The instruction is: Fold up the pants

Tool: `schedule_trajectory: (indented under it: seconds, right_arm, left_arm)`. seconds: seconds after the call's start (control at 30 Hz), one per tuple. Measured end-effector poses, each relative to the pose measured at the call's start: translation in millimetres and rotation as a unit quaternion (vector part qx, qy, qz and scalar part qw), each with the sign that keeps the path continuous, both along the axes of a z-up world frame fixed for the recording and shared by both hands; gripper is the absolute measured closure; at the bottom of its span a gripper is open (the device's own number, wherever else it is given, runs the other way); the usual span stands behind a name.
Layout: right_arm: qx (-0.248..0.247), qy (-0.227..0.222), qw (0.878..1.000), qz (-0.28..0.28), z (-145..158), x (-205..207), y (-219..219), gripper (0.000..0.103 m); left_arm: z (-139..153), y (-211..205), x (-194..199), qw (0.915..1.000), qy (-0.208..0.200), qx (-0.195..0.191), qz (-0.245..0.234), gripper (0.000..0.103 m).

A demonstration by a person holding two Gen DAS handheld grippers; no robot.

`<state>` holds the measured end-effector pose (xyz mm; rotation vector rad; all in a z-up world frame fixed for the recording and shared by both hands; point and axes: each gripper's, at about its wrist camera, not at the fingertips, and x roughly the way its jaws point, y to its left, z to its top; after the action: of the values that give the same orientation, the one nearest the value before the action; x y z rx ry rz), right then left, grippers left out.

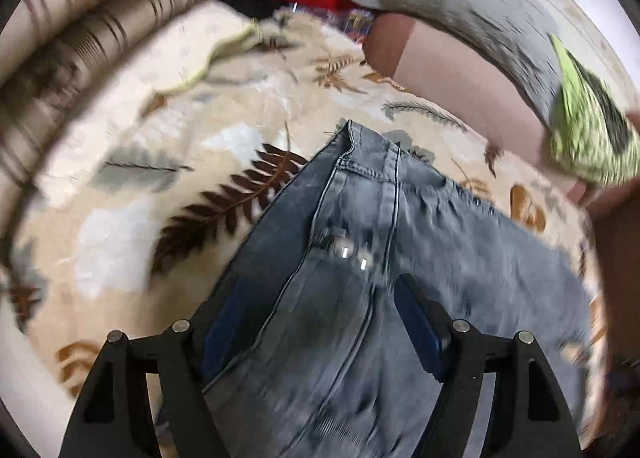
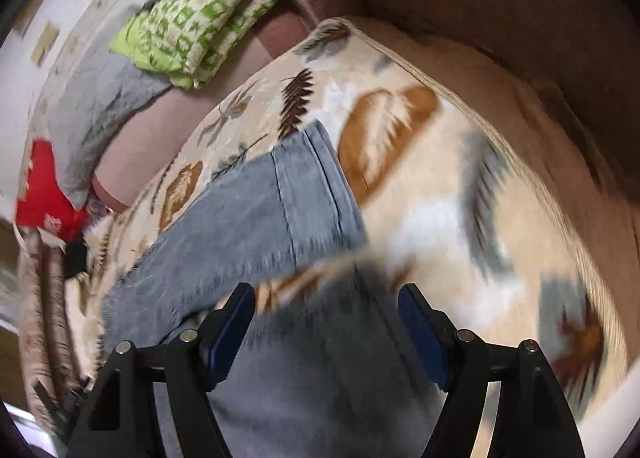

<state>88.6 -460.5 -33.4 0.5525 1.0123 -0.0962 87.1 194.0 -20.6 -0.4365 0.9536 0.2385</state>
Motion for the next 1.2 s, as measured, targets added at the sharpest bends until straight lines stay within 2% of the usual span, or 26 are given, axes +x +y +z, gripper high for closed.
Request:
schedule_trajectory:
  seconds: [0.07, 0.13, 0.17, 0.23, 0.27, 0.3, 0.37, 0.4, 0.43, 0.47, 0.5, 0.6, 0.67, 0.7, 0.73, 0.77, 0.8, 0.83, 0.87, 0.9, 0.93, 1.03, 1.1, 1.13, 1.17, 1.2]
  right_arm:
    - [-0.021, 0.017, 1.000, 0.005, -7, 23, 1, 0.026]
    - [-0.036, 0.032, 0.999, 0.014, -18, 42, 1, 0.026]
    - [-0.037, 0.042, 0.998, 0.015, -25, 50, 0, 0.026]
    - [-0.035, 0.059, 0.997, 0.019, -36, 55, -2, 0.026]
    - [-0.033, 0.068, 0.997, 0.024, -43, 58, -1, 0.026]
    - [-0.032, 0.075, 0.996, 0.031, -47, 60, 1, 0.027]
    - [-0.058, 0.087, 0.993, 0.049, -52, 66, 8, 0.041]
    - [-0.081, 0.090, 0.991, 0.058, -52, 68, 12, 0.061]
    - [-0.087, 0.093, 0.990, 0.063, -51, 70, 14, 0.070]
    - [-0.094, 0.095, 0.989, 0.062, -50, 71, 14, 0.075]
    - [-0.106, 0.094, 0.988, 0.065, -47, 73, 16, 0.085]
    - [-0.166, 0.066, 0.982, 0.064, -22, 72, 20, 0.086]
    - [-0.200, 0.046, 0.977, 0.065, -10, 66, 22, 0.087]
    - [-0.212, 0.056, 0.974, 0.058, -13, 66, 21, 0.087]
    - [-0.229, 0.075, 0.969, 0.051, -27, 68, 16, 0.086]
    - [-0.227, 0.099, 0.968, 0.049, -42, 72, 9, 0.085]
    - [-0.196, 0.130, 0.971, 0.050, -62, 74, 0, 0.084]
    - [-0.183, 0.108, 0.976, 0.042, -60, 69, -5, 0.082]
    - [-0.170, 0.092, 0.981, 0.031, -50, 64, -9, 0.078]
    - [-0.151, 0.078, 0.985, 0.026, -40, 60, -12, 0.057]
    - [-0.138, 0.061, 0.988, 0.027, -31, 57, -12, 0.032]
    - [-0.118, 0.006, 0.992, 0.038, 0, 57, -7, 0.029]
    - [-0.090, -0.009, 0.995, 0.051, 3, 65, 4, 0.029]
    - [-0.082, -0.001, 0.995, 0.059, -4, 69, 8, 0.029]
    - [-0.080, 0.027, 0.994, 0.075, -20, 74, 14, 0.029]
    - [-0.088, 0.059, 0.991, 0.086, -40, 77, 19, 0.031]
  left_arm:
    - [-16, 10, 21, 0.9996, 0.027, -0.005, 0.012, 0.027]
    - [-32, 10, 37, 0.9986, 0.052, -0.005, 0.002, 0.027]
    - [-40, 9, 43, 0.9979, 0.064, -0.010, -0.003, 0.030]
    - [-46, 5, 49, 0.9975, 0.065, -0.022, -0.015, 0.042]
    - [-45, 2, 51, 0.9977, 0.062, -0.019, -0.018, 0.062]
    - [-43, -3, 54, 0.9976, 0.064, -0.006, -0.025, 0.068]
    - [-41, -15, 57, 0.9965, 0.068, 0.026, -0.040, 0.071]
    - [-41, -16, 60, 0.9963, 0.068, 0.032, -0.041, 0.072]
    - [-39, -17, 61, 0.9965, 0.065, 0.037, -0.038, 0.072]
    - [-35, -17, 59, 0.9969, 0.060, 0.041, -0.030, 0.073]
    - [-28, -17, 57, 0.9974, 0.050, 0.046, -0.022, 0.073]
    - [-10, -18, 52, 0.9970, 0.018, 0.073, -0.014, 0.073]
    - [-11, -21, 52, 0.9958, 0.022, 0.088, -0.015, 0.073]
    - [-16, -21, 53, 0.9955, 0.035, 0.087, -0.014, 0.072]
    - [-30, -18, 59, 0.9948, 0.065, 0.078, -0.013, 0.071]
    - [-40, -18, 61, 0.9930, 0.090, 0.074, -0.020, 0.066]
    - [-46, -18, 61, 0.9918, 0.098, 0.076, -0.030, 0.062]
    - [-43, -17, 58, 0.9926, 0.089, 0.079, -0.027, 0.057]
    - [-35, -15, 53, 0.9936, 0.080, 0.078, -0.017, 0.047]
    - [-27, -11, 49, 0.9951, 0.067, 0.071, -0.009, 0.046]
    - [-21, -8, 47, 0.9961, 0.059, 0.066, -0.005, 0.046]
    - [0, -1, 44, 0.9980, 0.021, 0.058, 0.009, 0.040]
    - [5, -3, 44, 0.9987, 0.003, 0.050, 0.013, 0.036]
    - [3, -5, 47, 0.9988, 0.001, 0.048, 0.009, 0.036]
    - [-3, -11, 50, 0.9985, 0.008, 0.054, -0.002, 0.036]
    - [-13, -19, 55, 0.9958, 0.034, 0.084, -0.015, 0.036]
